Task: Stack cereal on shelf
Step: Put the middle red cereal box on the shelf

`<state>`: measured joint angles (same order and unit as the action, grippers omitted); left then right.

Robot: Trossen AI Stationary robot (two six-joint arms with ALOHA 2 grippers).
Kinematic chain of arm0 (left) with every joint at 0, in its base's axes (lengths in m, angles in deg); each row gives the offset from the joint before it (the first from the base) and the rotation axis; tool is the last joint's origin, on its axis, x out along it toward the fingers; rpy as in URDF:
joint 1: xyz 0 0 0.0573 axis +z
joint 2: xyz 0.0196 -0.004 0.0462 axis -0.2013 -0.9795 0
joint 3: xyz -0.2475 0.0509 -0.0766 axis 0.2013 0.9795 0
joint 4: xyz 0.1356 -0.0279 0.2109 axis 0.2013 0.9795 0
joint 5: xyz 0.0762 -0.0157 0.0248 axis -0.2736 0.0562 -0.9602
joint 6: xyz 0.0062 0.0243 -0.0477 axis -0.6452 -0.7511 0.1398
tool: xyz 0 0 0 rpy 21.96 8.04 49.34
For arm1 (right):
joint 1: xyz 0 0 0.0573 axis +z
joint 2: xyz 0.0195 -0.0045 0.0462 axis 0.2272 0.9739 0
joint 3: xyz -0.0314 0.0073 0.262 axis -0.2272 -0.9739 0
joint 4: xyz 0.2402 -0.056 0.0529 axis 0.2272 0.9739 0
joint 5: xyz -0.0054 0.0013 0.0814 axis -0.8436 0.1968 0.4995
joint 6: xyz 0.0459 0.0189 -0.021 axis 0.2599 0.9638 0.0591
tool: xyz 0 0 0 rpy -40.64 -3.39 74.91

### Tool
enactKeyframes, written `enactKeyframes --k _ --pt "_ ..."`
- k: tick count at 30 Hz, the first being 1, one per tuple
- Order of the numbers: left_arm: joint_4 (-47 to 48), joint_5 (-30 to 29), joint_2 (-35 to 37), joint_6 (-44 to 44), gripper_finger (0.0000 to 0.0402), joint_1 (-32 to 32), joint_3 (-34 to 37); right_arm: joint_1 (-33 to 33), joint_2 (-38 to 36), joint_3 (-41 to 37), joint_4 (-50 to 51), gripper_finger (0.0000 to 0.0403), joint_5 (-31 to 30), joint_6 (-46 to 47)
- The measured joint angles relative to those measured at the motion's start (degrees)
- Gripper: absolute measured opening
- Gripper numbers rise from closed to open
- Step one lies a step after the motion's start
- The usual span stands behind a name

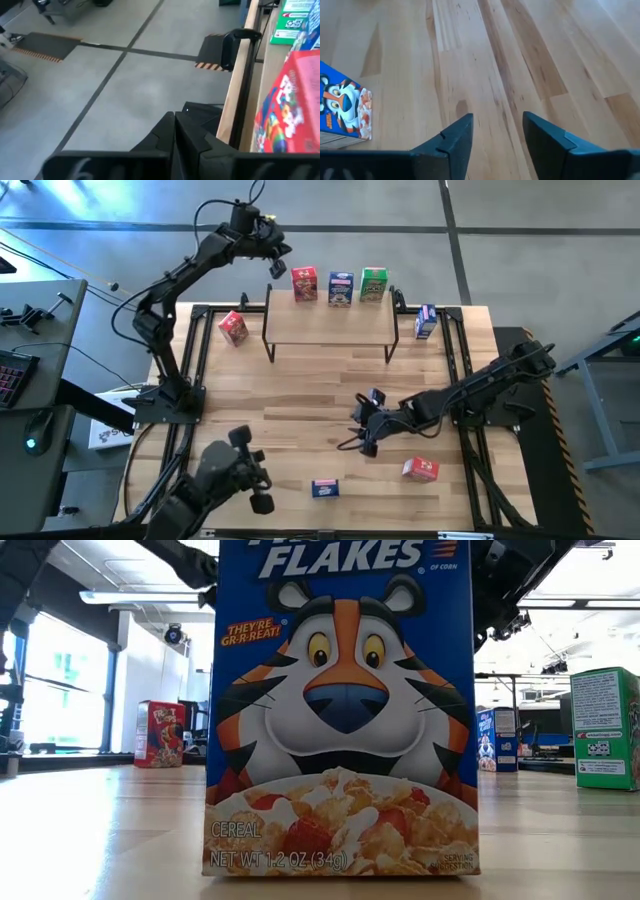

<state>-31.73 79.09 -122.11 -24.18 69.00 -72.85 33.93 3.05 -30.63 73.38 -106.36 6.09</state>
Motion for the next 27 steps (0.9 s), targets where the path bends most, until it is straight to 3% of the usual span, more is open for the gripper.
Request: enactKeyframes --k 9,27 --pt "-2.33 8.37 -2.97 -4.11 0.0007 -0.92 0.0 -1.34 0.02 0.0 -1.5 0.0126 1.98 -1.83" --pt "-1.34 21.18 -3.23 -7.68 0.0007 -1.25 0.0 -1.31 0.02 0.0 -2.93 0.0123 3.75 -4.76"
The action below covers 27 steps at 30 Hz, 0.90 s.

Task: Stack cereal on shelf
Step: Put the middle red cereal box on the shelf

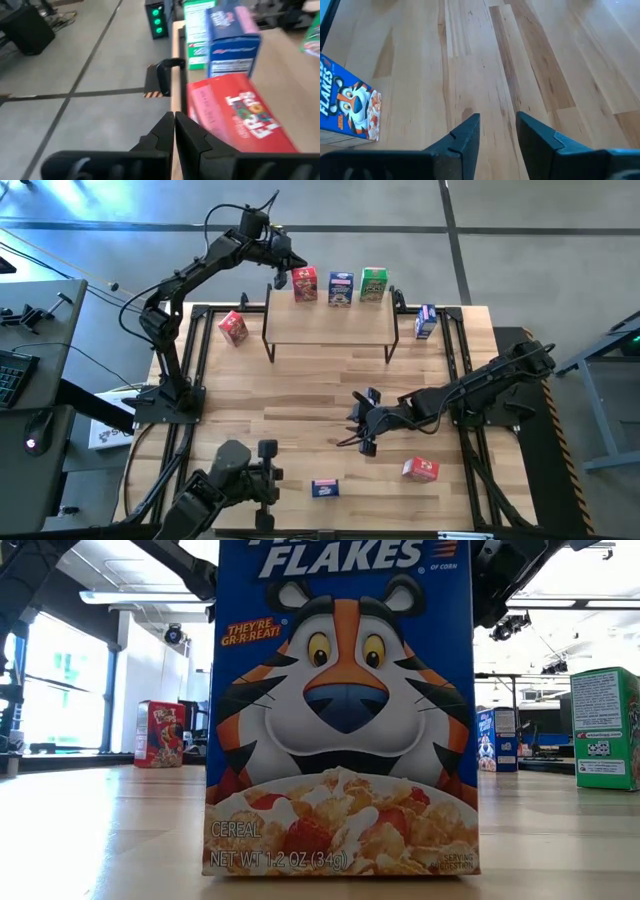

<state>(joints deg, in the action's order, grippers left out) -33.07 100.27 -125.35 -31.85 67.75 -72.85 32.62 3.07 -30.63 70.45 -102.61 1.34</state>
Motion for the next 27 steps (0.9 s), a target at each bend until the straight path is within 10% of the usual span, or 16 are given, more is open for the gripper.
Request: enactKeyframes --k 17,27 --pt "1.77 7.69 0.0 -0.01 0.0007 -0.35 0.0 0.0 0.0 0.0 -0.77 0.0123 0.51 -1.5" --pt "-2.34 -3.61 0.49 3.17 0.0007 0.74 0.0 0.0 0.0 0.0 -1.38 0.0123 0.49 -1.54"
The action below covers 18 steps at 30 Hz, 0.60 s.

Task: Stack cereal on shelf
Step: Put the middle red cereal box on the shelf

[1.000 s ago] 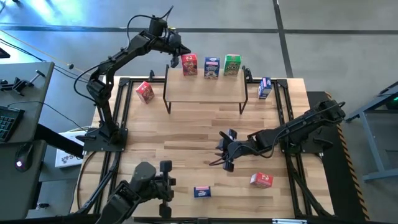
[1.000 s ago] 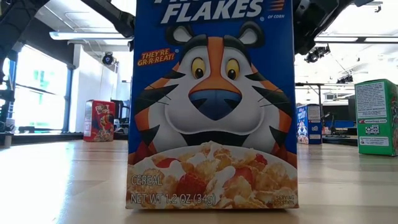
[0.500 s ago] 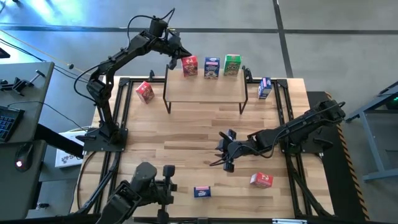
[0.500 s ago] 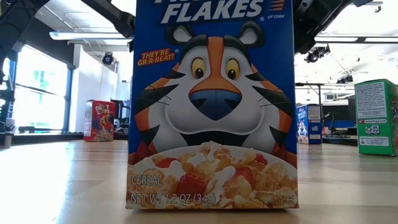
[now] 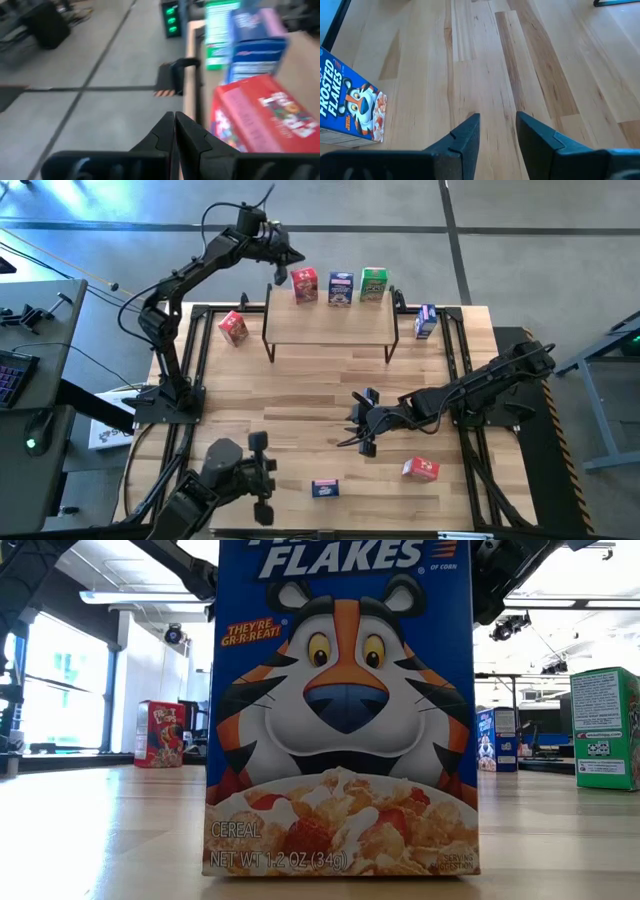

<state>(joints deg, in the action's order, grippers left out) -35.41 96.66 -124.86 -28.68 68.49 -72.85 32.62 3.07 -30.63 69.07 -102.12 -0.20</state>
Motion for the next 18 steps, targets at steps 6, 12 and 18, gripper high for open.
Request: enactKeyframes --k 6,12,18 --pt "1.99 -7.71 2.9 1.6 0.0007 1.09 0.0 0.0 0.0 0.0 0.02 0.0123 -0.02 -0.13" --pt "16.27 -22.61 8.29 8.18 0.0007 1.63 0.0 0.0 0.0 0.0 0.06 0.0123 -0.02 -0.17" --pt "20.42 -24.8 10.72 16.84 0.0007 -0.39 3.64 -0.33 0.0 0.0 0.07 0.0123 -0.04 -2.76"
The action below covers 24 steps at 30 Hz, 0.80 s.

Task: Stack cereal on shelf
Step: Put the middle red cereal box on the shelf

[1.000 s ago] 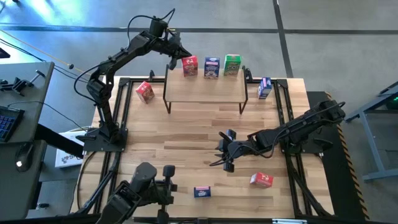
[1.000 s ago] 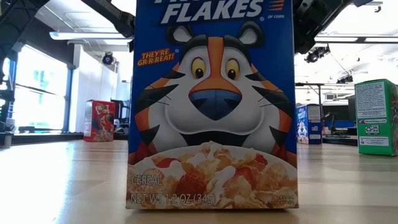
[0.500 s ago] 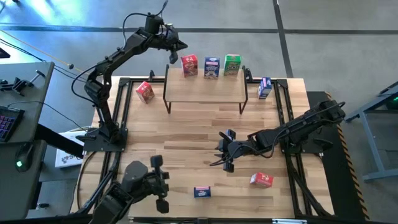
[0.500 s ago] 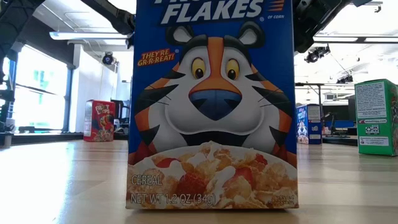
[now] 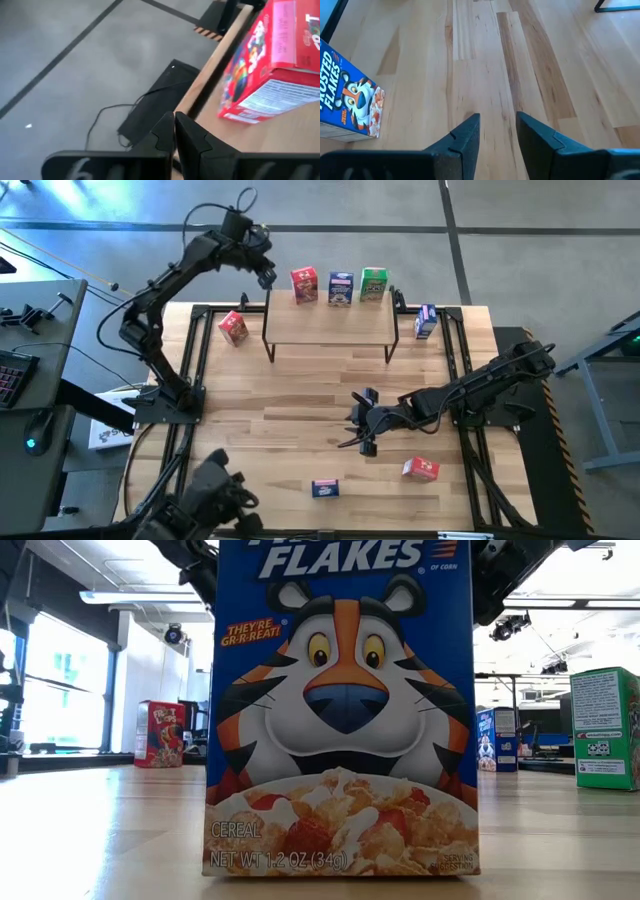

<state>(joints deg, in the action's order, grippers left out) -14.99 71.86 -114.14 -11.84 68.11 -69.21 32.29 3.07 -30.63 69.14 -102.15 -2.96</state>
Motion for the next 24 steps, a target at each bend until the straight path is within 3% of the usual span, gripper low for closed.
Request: enactKeyframes --k 10,20,24 --pt "-18.37 -0.15 -0.01 7.78 0.0007 -4.22 12.27 -0.81 0.0 0.0 0.58 0.0123 0.06 -0.12" --pt "-29.2 0.05 0.01 10.67 0.0007 -4.2 16.55 -1.75 0.0 0.0 0.7 0.0123 0.04 0.12" --pt "-32.76 3.56 0.01 10.62 0.0007 -4.2 17.66 -3.29 0.0 0.0 0.7 0.0123 -0.25 0.09"
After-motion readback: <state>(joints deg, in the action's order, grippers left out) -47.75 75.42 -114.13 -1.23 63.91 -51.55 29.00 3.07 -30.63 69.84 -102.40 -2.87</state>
